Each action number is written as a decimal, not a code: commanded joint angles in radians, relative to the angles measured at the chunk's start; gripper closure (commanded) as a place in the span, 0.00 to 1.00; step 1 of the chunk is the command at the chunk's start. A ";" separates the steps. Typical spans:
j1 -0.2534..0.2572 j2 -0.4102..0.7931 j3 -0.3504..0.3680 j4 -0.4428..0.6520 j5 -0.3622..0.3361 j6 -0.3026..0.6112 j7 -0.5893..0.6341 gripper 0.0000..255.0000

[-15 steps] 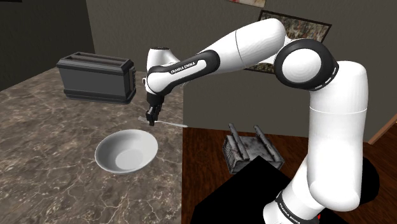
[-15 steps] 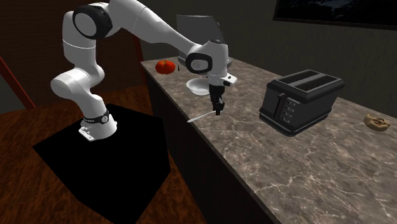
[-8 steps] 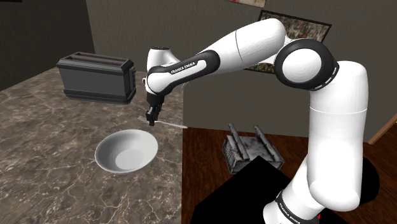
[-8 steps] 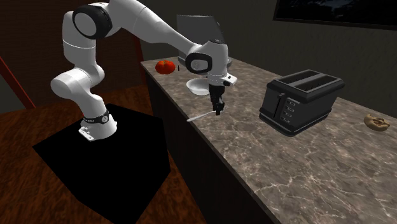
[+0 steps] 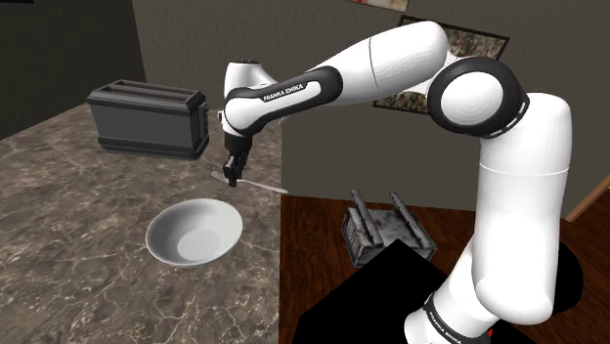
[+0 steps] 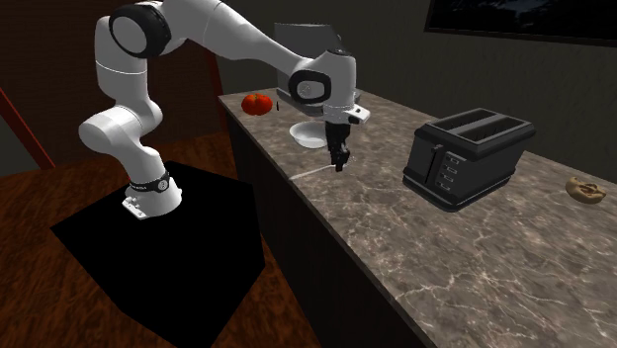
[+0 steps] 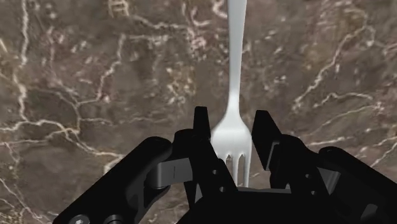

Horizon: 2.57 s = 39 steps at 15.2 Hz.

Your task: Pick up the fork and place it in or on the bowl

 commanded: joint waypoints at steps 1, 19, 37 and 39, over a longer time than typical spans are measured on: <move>-0.002 -0.017 0.001 0.007 0.003 -0.024 -0.002 1.00; -0.003 -0.080 0.006 0.161 0.012 -0.240 -0.002 1.00; 0.224 -0.212 0.144 -0.019 -0.015 -0.188 0.375 1.00; 0.224 -0.207 0.143 -0.040 -0.017 -0.162 0.376 1.00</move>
